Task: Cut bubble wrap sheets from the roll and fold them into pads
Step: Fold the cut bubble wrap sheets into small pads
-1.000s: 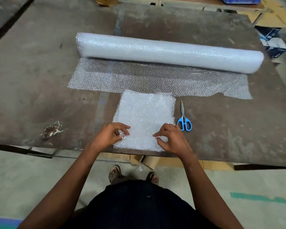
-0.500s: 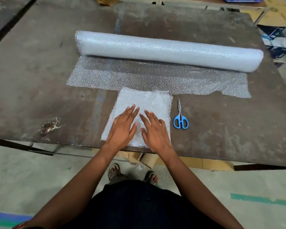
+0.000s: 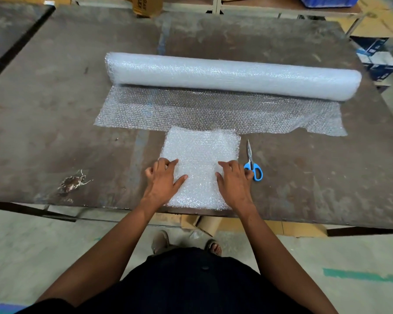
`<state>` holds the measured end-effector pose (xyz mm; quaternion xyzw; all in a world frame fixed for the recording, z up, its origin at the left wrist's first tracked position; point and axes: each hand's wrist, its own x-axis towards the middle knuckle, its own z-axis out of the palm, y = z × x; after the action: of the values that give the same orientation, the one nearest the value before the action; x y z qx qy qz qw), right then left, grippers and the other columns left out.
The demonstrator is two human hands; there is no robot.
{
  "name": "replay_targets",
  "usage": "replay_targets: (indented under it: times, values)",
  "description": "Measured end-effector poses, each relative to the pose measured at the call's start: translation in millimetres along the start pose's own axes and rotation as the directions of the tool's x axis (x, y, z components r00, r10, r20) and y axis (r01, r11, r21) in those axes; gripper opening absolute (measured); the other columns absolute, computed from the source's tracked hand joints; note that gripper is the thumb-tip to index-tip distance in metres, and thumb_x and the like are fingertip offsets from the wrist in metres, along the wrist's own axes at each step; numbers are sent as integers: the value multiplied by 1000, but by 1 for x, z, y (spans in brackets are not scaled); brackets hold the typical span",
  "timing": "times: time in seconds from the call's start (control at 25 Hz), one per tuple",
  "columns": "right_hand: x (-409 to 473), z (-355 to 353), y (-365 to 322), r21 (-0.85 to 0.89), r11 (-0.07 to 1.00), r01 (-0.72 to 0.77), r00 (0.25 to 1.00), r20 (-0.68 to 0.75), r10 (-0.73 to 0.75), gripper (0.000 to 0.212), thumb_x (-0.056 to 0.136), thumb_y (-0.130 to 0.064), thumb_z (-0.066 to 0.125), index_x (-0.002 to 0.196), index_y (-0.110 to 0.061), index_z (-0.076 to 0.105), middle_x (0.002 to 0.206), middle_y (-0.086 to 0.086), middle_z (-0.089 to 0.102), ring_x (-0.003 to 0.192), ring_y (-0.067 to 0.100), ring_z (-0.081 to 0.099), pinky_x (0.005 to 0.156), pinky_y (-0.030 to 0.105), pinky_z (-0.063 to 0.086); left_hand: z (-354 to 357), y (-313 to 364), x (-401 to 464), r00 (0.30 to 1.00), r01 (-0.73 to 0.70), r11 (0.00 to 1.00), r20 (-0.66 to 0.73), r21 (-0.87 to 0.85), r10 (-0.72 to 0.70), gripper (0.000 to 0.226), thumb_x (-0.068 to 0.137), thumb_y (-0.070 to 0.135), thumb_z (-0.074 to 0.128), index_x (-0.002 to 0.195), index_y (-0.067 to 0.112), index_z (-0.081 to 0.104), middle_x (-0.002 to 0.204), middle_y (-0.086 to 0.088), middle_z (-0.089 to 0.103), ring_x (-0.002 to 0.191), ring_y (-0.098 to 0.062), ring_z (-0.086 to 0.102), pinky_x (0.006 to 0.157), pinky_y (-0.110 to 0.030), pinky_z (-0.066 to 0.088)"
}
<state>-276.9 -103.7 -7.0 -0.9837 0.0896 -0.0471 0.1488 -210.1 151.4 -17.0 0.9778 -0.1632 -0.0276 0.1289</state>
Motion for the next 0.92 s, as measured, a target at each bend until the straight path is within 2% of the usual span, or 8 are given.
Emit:
replay_targets:
  times: [0.16,0.28,0.4,0.52,0.6,0.68,0.8,0.92]
  values:
    - [25,-13,11,-6,1000,-10,996,89,11,24,94,-51,73,109,-32,69,112,-3,54,118,25,52,99,49,27,-14,-7,22,999,33,977,32,-209,-27,51,75,69,82,111,36,68,110,7,47,111,-15,41,97,-41,31]
    - [41,-34,14,221,974,-40,974,226,-11,26,86,-54,81,91,-33,66,102,-13,64,108,13,60,102,48,35,-25,-13,24,996,-33,857,54,-514,71,36,73,45,94,87,26,67,101,7,62,96,-14,58,86,-34,44]
    - [53,-64,15,614,757,-224,890,446,-99,26,88,-34,88,97,-19,69,92,0,80,87,16,75,93,46,57,-39,-21,25,967,169,485,239,-858,86,35,79,24,94,91,8,65,100,-10,78,98,-22,76,88,-42,59]
    - [61,-73,9,795,491,-357,897,438,-58,35,82,-27,93,108,-14,73,96,9,80,83,21,69,76,36,54,-53,-25,28,950,309,111,311,-945,-2,32,84,21,89,106,9,70,104,-13,78,104,-29,71,88,-39,57]
    - [65,-66,-1,858,281,-429,898,438,35,41,80,-28,95,113,-15,74,107,15,80,87,25,70,78,39,55,-63,-26,32,936,336,-20,337,-941,-103,32,89,21,82,116,8,70,108,-6,79,105,-25,70,85,-28,59]
    - [67,-54,-18,852,199,-485,875,473,107,38,87,-25,89,118,-12,72,114,18,79,79,27,72,70,34,55,-65,-36,38,928,322,32,309,-946,-208,35,95,28,77,121,6,69,105,1,79,92,-16,70,76,-24,57]
    - [70,-19,-51,791,310,-528,849,483,215,26,96,-22,79,116,-9,69,109,15,79,62,19,69,53,26,52,-61,-66,40,919,274,229,184,-934,-349,22,103,37,66,108,16,70,86,10,68,71,-8,55,66,-29,48]
    - [71,13,-91,791,415,-451,888,350,297,30,101,-24,73,127,-19,57,99,7,76,65,21,68,61,36,58,-53,-101,35,909,238,475,22,-847,-415,29,103,51,61,94,23,65,79,6,68,68,-14,58,66,-38,50]
